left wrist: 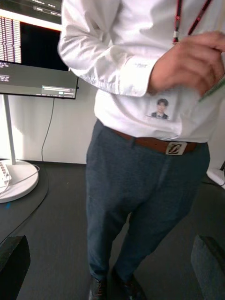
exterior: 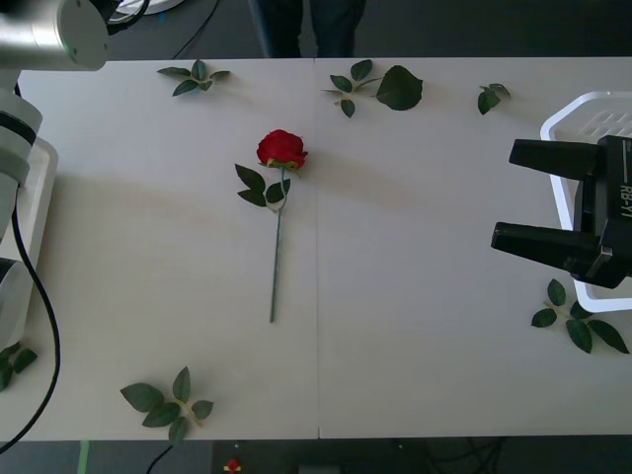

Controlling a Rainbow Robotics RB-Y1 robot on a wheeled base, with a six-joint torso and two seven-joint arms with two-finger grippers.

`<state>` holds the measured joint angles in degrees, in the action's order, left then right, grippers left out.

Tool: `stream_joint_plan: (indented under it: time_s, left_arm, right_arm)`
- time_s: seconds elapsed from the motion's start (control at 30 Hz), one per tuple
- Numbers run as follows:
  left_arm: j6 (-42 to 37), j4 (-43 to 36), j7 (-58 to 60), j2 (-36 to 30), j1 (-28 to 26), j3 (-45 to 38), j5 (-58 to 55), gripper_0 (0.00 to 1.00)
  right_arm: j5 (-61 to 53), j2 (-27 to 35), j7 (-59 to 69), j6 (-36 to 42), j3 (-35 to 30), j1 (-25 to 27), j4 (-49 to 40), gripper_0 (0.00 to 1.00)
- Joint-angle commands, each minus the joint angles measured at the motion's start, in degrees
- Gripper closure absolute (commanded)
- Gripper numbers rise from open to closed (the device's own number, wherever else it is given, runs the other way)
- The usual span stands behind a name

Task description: Place the red flowers into the right box and the blue flowers into the left box. If a person shows an open palm, hand one flower to the person first, then continue sorting.

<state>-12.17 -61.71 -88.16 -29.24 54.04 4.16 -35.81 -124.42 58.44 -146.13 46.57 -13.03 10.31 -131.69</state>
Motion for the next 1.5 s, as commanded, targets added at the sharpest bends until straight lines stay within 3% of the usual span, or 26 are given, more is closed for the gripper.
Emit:
stream_joint_plan:
  time_s: [0.03,0.1,0.2,0.33,0.5,0.73,0.9,1.17,1.5]
  left_arm:
    - [0.75,-3.77,-1.40,0.07,1.86,0.76,-1.02,0.00]
    - [-1.01,-5.26,-1.22,-0.37,1.86,0.15,-1.19,0.00]
    - [-11.12,-11.94,-0.87,-1.60,1.86,-2.76,-1.55,0.00]
    - [-32.91,-25.04,3.61,-3.45,1.86,-8.91,-2.07,0.00]
    - [-53.30,-37.08,12.75,-6.26,1.86,-12.60,-2.42,0.00]
    - [-79.76,-47.71,29.01,-9.43,1.86,-9.61,-6.12,0.00]
    - [-95.93,-49.21,36.66,-9.51,1.33,-5.57,-11.56,0.00]
    - [-97.83,-46.57,36.84,-9.16,-2.72,3.75,-14.90,0.00]
    - [-84.42,-36.37,36.84,-6.70,-2.98,21.24,-4.88,0.00]
  right_arm:
    - [-0.74,2.38,-2.05,0.28,-1.30,0.94,-0.94,0.00]
    - [-0.74,2.38,-2.05,0.28,-1.30,0.94,-0.94,0.00]
    - [-0.74,2.38,-2.05,0.28,-1.30,0.94,-0.94,0.00]
    - [-0.74,2.38,-2.05,0.28,-1.30,0.94,-0.94,0.00]
    - [-0.74,2.38,-2.05,0.28,-1.30,0.94,-0.94,0.00]
    - [-0.74,2.38,-2.05,0.28,-1.30,0.94,-0.94,0.00]
    - [-0.74,2.38,-2.05,0.28,-1.30,0.94,-0.94,0.00]
    - [-0.74,2.38,-2.05,0.28,-1.30,0.94,-0.94,0.00]
    - [-0.74,2.38,-2.05,0.28,-1.30,0.94,-0.94,0.00]
